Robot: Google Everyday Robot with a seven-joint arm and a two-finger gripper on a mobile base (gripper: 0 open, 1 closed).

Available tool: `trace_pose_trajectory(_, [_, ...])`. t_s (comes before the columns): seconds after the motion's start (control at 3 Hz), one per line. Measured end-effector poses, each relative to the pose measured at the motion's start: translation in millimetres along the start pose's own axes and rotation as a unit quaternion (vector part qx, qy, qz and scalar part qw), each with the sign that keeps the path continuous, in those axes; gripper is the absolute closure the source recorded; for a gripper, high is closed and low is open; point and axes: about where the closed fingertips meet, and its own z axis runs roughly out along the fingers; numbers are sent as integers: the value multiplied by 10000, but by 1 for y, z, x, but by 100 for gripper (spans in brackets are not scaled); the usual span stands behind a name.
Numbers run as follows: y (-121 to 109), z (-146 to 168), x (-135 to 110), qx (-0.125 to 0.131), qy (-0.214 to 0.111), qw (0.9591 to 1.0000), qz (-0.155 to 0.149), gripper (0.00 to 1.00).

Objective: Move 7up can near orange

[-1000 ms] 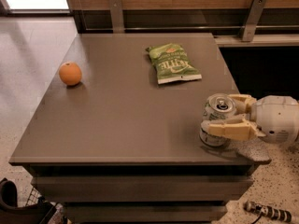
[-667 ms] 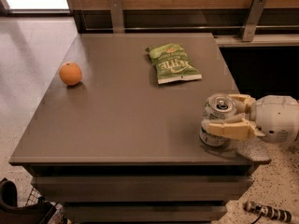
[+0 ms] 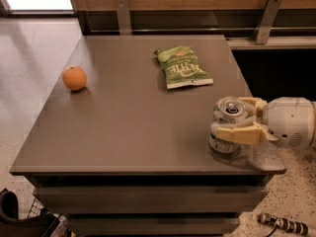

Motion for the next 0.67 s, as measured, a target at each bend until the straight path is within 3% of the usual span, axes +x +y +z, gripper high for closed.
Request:
trace_pose_trajectory(0.33, [0, 0, 0, -1, 3, 10000, 0, 100])
trace_pose_trajectory(0.67, [6, 69, -50, -268, 86, 9996, 33, 100])
